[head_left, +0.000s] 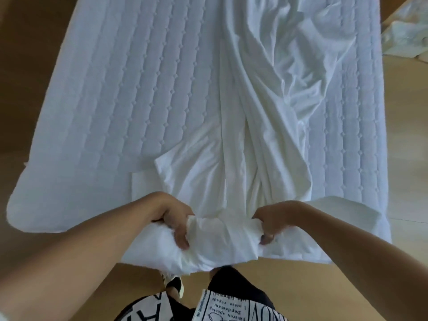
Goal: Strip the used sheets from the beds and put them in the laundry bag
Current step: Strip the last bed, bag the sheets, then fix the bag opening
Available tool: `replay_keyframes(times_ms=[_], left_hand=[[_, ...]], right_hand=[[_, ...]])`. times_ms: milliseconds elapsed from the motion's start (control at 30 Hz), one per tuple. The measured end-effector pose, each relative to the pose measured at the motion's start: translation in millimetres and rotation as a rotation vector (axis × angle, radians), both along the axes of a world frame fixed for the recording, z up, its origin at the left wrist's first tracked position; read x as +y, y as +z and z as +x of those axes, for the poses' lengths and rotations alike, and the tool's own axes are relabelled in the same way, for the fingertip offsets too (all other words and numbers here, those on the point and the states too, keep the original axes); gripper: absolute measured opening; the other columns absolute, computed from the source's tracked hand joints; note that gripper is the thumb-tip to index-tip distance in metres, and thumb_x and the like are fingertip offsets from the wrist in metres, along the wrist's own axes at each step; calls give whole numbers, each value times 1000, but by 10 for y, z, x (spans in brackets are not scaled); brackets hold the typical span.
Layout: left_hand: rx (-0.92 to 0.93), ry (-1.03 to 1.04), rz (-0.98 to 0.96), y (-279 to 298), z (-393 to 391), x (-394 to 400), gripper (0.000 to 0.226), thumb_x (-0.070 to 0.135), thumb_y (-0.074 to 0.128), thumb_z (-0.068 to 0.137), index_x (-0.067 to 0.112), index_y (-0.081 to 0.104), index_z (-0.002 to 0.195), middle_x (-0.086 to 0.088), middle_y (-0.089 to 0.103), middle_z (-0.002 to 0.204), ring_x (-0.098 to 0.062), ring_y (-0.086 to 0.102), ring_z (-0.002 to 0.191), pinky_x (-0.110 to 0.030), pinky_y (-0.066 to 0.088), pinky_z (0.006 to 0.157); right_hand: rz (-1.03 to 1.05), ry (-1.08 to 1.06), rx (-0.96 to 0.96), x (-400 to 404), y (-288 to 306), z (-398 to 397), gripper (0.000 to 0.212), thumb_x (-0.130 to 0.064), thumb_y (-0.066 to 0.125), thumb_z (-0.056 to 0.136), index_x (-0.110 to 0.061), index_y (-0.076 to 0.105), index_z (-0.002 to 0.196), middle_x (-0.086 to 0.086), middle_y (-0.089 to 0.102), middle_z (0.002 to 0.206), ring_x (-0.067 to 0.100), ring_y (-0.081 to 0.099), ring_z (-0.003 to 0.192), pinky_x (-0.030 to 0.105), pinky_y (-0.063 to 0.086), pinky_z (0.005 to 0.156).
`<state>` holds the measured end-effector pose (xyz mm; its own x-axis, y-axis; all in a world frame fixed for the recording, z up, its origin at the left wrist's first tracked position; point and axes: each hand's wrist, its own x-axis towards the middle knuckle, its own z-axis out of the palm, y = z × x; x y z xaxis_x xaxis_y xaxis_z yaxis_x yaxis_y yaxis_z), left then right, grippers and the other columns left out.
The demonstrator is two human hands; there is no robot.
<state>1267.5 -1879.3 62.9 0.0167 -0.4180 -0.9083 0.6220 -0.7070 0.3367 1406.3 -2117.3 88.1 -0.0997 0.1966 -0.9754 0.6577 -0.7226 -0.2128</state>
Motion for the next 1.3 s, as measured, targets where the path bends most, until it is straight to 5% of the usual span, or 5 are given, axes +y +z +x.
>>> replay_keyframes(times_ms=[200, 333, 700, 933, 1300], left_hand=[[-799, 353, 853, -242, -37, 200, 68, 45, 67, 92, 28, 42, 153, -3, 45, 156, -31, 43, 141, -44, 42, 111], [-461, 680, 962, -439, -326, 202, 103, 83, 60, 78, 42, 13, 160, -7, 6, 170, -39, 9, 155, -65, 21, 118], [-163, 1709, 484, -921, -350, -56, 118, 67, 97, 42, 40, 43, 144, 6, 64, 134, -24, 62, 122, -52, 50, 105], [-147, 1658, 129, -390, 376, -325, 56, 9, 80, 82, 19, 62, 134, -6, 78, 113, -27, 76, 99, -38, 62, 76], [-35, 1567, -167, -434, 1250, -1170, 45, 55, 63, 95, 16, 79, 111, -8, 75, 114, -21, 72, 107, -36, 57, 100]], right_hand=[[542, -448, -936, -84, -284, 177, 44, -21, 56, 100, -19, 51, 144, 8, 60, 141, 33, 52, 129, 45, 38, 107], [611, -572, -1103, -450, -521, -26, 60, -47, 56, 99, -20, 47, 151, 17, 41, 159, 42, 33, 146, 56, 26, 119], [356, -1257, -591, -701, -1005, 188, 102, -86, 63, 73, -48, 21, 158, 8, 36, 159, 36, 45, 140, 56, 41, 115], [446, -1515, -430, -792, -900, 312, 83, -71, 71, 81, -46, 36, 153, -3, 47, 150, 26, 52, 132, 46, 44, 111], [650, -2132, -142, -1094, -514, 644, 40, -50, 43, 107, -32, 79, 111, -4, 79, 109, 16, 75, 102, 33, 62, 84]])
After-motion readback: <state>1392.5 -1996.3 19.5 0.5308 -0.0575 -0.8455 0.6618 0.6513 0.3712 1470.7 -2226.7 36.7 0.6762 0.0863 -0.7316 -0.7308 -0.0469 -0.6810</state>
